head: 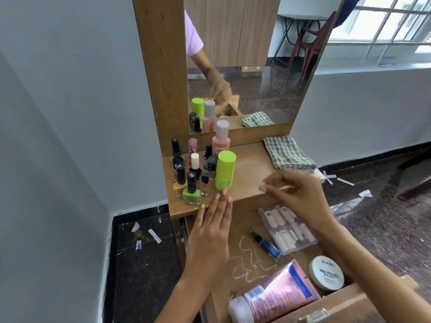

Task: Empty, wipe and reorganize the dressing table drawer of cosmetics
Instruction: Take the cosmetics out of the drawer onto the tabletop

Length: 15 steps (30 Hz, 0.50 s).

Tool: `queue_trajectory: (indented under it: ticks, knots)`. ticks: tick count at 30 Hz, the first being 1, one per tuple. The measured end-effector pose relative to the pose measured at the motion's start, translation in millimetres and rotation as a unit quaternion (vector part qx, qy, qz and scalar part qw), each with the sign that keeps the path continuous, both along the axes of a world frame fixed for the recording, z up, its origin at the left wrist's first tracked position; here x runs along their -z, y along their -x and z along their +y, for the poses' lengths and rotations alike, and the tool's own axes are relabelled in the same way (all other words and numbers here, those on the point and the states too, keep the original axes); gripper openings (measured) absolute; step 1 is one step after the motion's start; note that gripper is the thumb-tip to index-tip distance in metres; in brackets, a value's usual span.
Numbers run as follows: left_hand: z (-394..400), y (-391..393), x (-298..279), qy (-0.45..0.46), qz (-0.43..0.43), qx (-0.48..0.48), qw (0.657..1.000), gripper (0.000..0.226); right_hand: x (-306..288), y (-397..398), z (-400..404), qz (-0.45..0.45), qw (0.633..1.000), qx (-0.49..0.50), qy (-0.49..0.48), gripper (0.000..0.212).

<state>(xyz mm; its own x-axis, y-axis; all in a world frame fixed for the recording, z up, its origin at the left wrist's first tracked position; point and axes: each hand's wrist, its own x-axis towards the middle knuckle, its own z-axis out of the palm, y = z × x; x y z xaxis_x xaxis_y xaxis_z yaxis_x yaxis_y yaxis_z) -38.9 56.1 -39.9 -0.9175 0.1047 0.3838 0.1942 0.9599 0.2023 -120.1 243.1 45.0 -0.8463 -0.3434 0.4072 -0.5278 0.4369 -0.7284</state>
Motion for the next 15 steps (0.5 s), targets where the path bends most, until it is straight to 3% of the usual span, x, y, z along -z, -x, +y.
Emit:
queue_trajectory:
  ticks: [3, 5, 7, 10, 15]
  knots:
    - [-0.5, -0.4, -3.2, -0.002, -0.004, 0.006, 1.000, 0.078, 24.3, -24.7, 13.1, 0.002, 0.976, -0.067, -0.209, 0.021]
    - [-0.2, -0.3, -3.6, 0.002, -0.009, 0.007, 1.000, 0.076, 45.6, -28.1, 11.9, -0.003, 0.909, -0.055, -0.413, 0.026]
    - [0.0, -0.4, -3.7, 0.006, -0.014, 0.006, 1.000, 0.075, 61.7, -30.9, 5.2, -0.009, 0.837, -0.037, -0.546, 0.026]
    - [0.2, 0.6, -4.2, 0.011, -0.016, 0.006, 1.000, 0.074, 66.6, -34.5, -5.6, -0.004, 0.810, -0.002, -0.586, 0.021]
    - [-0.7, 1.7, -3.4, 0.008, -0.016, 0.010, 1.000, 0.076, 72.9, -29.5, -6.7, -0.062, 0.835, 0.033, -0.545, 0.019]
